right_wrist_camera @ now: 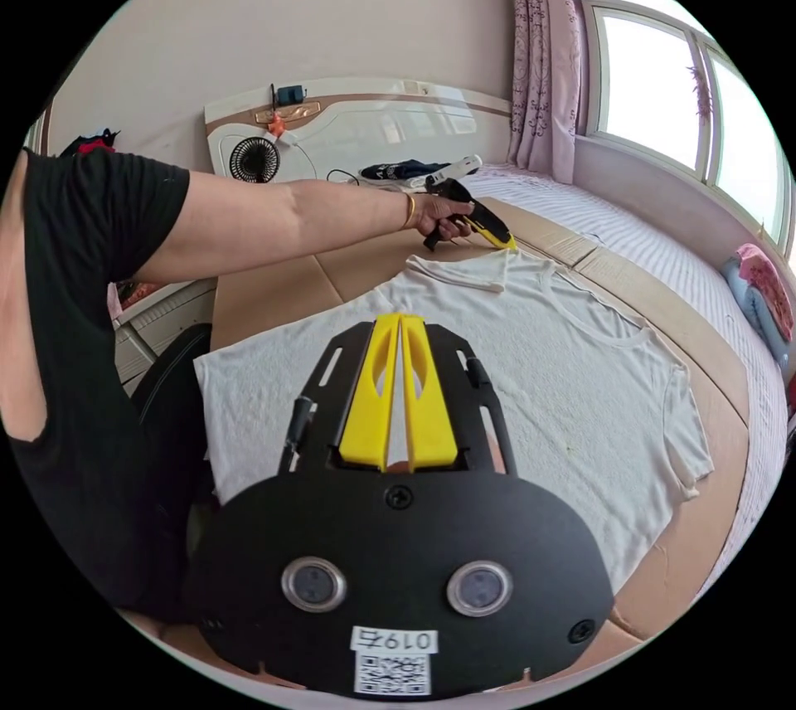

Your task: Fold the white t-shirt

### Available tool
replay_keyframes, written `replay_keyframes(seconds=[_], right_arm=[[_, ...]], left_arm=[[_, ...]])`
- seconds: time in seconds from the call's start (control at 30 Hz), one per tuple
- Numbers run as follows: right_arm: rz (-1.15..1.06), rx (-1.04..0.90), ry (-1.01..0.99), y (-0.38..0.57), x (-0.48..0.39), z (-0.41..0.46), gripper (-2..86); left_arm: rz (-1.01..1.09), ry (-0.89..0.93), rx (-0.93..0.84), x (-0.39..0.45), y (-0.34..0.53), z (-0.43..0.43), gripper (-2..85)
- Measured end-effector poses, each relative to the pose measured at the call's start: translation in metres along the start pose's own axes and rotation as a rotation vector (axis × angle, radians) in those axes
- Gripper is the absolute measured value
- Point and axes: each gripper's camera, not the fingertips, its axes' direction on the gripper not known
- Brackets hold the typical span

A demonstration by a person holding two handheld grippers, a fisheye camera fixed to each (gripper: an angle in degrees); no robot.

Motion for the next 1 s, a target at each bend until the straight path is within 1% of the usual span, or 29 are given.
replay_keyframes(seconds=[0.13, 0.33, 0.4, 0.5, 0.6, 0.7, 0.73, 0.83, 0.93, 1.0], right_arm=[[0.025, 0.017, 0.012, 0.018, -0.001, -0.018, -1.0], [0.022, -0.011, 0.043, 0.037, -0.013, -0.040, -1.0], [0.021, -0.016, 0.044, 0.043, -0.016, -0.054, -1.0], [0.014, -0.038, 0.044, 0.050, -0.020, -0.071, -1.0], [0.017, -0.074, 0.051, 0.059, -0.023, -0.091, -1.0], [0.022, -0.098, 0.069, 0.067, -0.026, -0.116, -1.0], [0.022, -0.099, 0.070, 0.068, -0.026, -0.121, -1.0], [0.012, -0.116, 0.072, 0.070, -0.024, -0.144, -1.0], [0.023, -0.122, 0.139, 0.066, -0.015, -0.169, -1.0], [0.031, -0.092, 0.209, 0.061, -0.009, -0.194, -1.0]], left_arm=[[0.023, -0.047, -0.036, 0.012, -0.025, 0.014, 1.8], [0.004, -0.085, -0.021, 0.025, -0.053, 0.019, 1.1], [-0.013, -0.135, -0.050, 0.031, -0.062, 0.024, 1.0], [-0.018, -0.150, -0.050, 0.045, -0.076, 0.032, 1.1], [-0.055, -0.134, -0.067, 0.055, -0.093, 0.038, 1.4], [-0.059, -0.119, -0.014, 0.069, -0.108, 0.036, 2.0], [-0.056, -0.085, 0.013, 0.075, -0.114, 0.035, 2.5], [-0.034, -0.060, 0.017, 0.096, -0.134, 0.045, 3.6], [-0.006, -0.153, -0.065, 0.124, -0.155, 0.067, 3.4], [0.010, -0.178, -0.070, 0.140, -0.165, 0.075, 2.7]])
